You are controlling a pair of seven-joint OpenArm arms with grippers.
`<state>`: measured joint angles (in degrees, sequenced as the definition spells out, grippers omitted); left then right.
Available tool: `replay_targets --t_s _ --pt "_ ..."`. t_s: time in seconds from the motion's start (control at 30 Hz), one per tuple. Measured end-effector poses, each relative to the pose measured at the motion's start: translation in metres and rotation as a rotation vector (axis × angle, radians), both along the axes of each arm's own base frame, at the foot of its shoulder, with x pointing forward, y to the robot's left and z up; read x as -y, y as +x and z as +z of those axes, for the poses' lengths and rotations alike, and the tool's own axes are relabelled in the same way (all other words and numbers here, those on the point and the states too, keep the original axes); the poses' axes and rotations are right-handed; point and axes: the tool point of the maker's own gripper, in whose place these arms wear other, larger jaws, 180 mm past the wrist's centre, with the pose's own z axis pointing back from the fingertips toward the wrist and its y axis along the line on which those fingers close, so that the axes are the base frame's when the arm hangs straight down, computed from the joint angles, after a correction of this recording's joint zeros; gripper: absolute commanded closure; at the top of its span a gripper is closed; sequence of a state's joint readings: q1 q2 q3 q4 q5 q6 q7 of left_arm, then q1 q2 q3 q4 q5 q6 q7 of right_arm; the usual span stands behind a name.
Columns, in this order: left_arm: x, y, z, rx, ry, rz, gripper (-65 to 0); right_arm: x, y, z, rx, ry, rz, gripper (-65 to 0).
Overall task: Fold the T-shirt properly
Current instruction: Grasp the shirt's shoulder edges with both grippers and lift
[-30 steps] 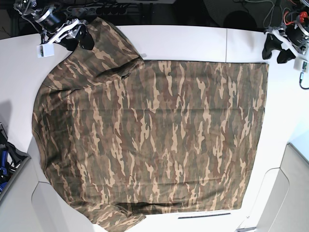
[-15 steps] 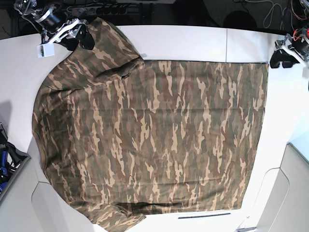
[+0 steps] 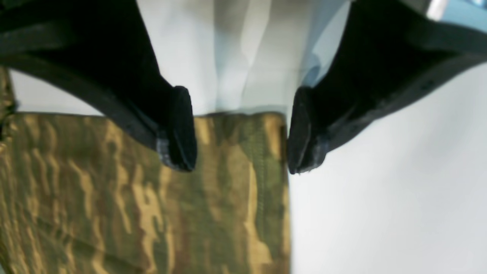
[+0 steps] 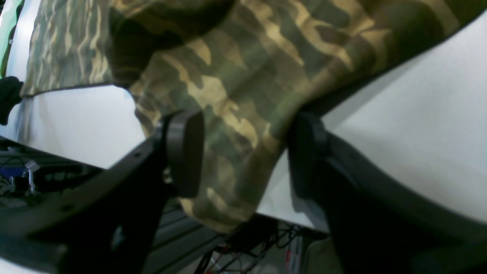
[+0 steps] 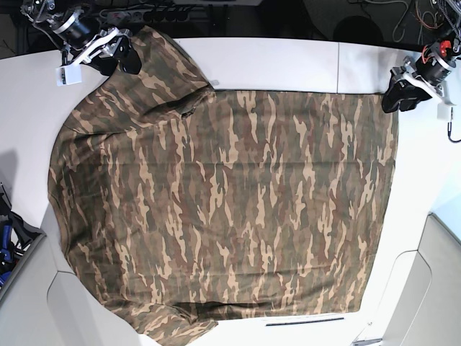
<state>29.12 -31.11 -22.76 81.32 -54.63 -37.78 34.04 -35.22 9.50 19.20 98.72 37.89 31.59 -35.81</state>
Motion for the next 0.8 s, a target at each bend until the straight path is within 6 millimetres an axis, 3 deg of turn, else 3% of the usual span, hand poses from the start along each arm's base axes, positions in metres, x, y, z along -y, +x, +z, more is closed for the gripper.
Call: replay_targets --t_s 0.17,0.23,0.3,0.4,0.47,0.8 --pt "0.016 -0.001 -0.002 0.015 -0.044 -0.018 -39.7 0.000 0.000 0.000 0.000 0.000 -0.001 -33.6" --pt "0.016 -0.002 -0.003 0.008 -0.042 -0.022 -30.4 0.000 0.000 0.000 -0.002 -0.003 0.001 -26.1" --pt "0.017 -0.003 -0.005 -0.006 -0.040 -0.027 -18.8 0.000 -0.002 -0.002 -0.011 -0.005 0.002 -15.0" --pt "0.019 -0.006 -0.007 -0.016 -0.043 -0.041 -6.6 0.000 -0.003 -0.003 -0.019 -0.010 0.004 0.0" --pt "0.021 -0.005 -0.007 -0.016 -0.046 -0.044 0.0 -0.001 -0.003 -0.005 -0.021 -0.014 0.006 0.0" --pt "0.023 0.015 0.004 0.016 -0.033 -0.070 0.0 0.002 0.015 0.004 0.023 0.005 -0.024 0.0"
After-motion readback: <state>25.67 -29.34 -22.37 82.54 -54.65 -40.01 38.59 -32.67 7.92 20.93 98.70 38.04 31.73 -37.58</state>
